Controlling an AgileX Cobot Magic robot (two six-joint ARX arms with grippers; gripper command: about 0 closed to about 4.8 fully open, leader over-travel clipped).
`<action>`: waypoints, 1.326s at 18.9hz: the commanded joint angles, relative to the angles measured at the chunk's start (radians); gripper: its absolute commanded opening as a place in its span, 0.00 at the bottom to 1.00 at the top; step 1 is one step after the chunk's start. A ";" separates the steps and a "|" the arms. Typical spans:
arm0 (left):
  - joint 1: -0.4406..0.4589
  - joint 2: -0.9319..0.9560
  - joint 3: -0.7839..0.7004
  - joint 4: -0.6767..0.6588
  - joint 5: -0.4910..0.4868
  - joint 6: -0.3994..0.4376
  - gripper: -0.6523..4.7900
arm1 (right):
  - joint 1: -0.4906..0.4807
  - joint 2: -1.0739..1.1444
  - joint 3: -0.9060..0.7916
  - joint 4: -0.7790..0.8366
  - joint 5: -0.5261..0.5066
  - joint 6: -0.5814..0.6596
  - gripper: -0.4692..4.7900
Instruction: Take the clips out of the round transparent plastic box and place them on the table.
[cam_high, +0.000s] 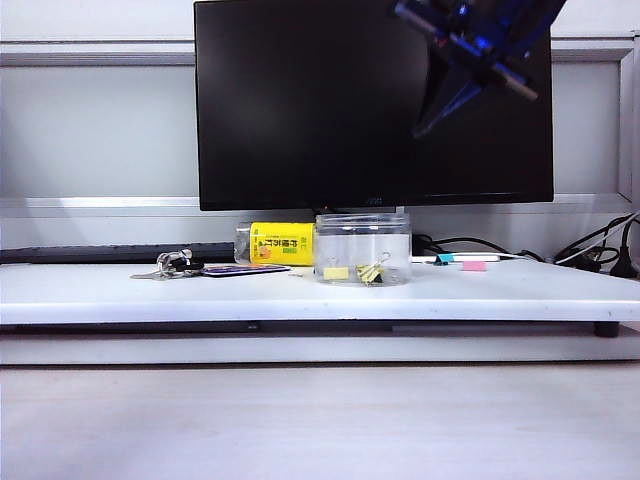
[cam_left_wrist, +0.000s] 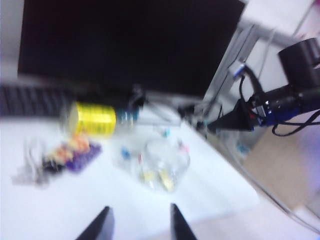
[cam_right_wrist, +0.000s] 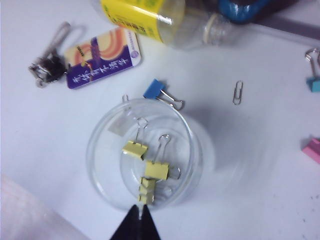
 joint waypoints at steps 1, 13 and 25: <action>-0.017 0.238 0.168 -0.117 0.050 0.067 0.41 | 0.005 0.027 0.040 -0.002 -0.002 -0.004 0.11; -0.547 0.842 0.479 -0.244 -0.507 0.497 0.41 | 0.064 0.350 0.438 -0.305 -0.033 -0.074 0.15; -0.554 0.869 0.479 -0.211 -0.519 0.453 0.41 | 0.154 0.500 0.522 -0.376 0.166 -0.117 0.18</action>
